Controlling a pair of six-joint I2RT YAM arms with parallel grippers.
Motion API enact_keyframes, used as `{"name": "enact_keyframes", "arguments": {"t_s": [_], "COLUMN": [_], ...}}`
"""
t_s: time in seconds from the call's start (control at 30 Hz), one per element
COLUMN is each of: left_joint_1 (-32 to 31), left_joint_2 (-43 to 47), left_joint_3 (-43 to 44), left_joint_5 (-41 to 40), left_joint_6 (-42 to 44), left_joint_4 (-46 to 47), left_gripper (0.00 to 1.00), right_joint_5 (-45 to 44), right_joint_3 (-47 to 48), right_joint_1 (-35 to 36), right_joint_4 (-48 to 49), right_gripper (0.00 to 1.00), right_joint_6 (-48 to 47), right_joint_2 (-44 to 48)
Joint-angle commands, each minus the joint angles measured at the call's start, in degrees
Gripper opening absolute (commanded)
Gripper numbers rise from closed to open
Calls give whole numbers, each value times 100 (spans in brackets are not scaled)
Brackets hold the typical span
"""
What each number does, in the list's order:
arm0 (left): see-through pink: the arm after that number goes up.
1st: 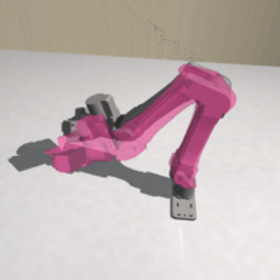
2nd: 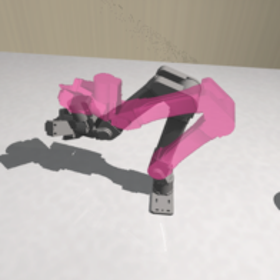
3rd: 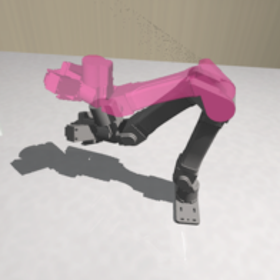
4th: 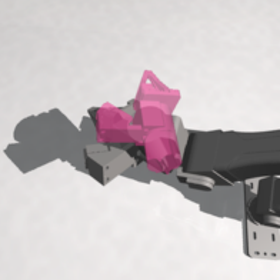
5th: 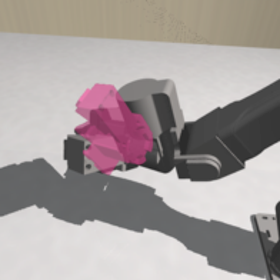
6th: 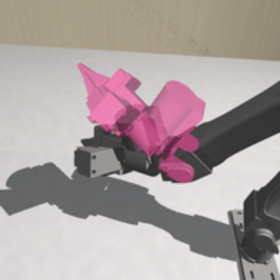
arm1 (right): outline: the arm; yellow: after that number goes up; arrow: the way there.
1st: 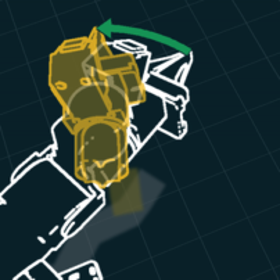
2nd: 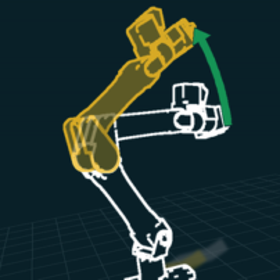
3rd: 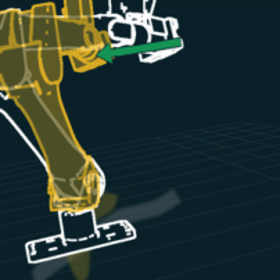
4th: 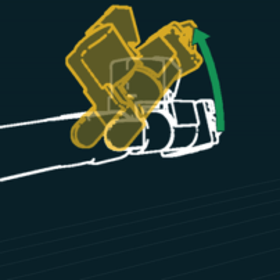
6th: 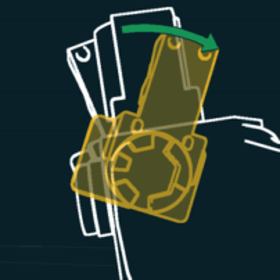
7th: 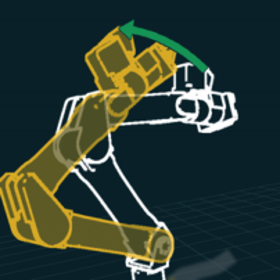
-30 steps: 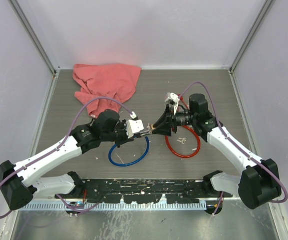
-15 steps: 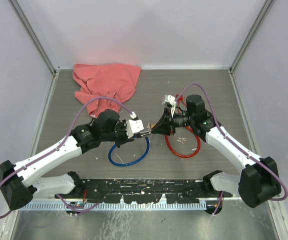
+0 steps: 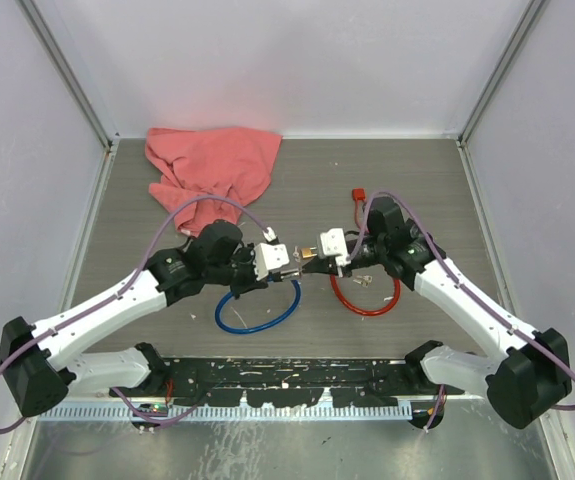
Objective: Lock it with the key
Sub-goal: Lock the lock.
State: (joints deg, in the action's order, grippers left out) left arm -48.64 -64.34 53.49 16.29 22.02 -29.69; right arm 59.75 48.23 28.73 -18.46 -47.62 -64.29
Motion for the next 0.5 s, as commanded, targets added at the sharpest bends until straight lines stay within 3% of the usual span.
{"name": "enact_keyframes", "arguments": {"t_s": [0.0, 0.27, 0.47], "left_joint_1": [58, 355, 562], "left_joint_2": [-127, -86, -1], "left_joint_3": [347, 414, 494], "left_joint_5": [323, 471, 413], "left_joint_6": [63, 124, 331], "left_joint_4": [-187, -324, -663], "left_gripper": [0, 0, 0], "right_joint_5": [-503, -1191, -1165], "right_joint_3": [426, 882, 1215], "right_joint_1": [230, 214, -166], "right_joint_4": [-1337, -1683, -1913], "right_gripper": [1, 1, 1], "right_joint_6": [-2429, -2882, -2681], "right_joint_2": [63, 133, 183]}}
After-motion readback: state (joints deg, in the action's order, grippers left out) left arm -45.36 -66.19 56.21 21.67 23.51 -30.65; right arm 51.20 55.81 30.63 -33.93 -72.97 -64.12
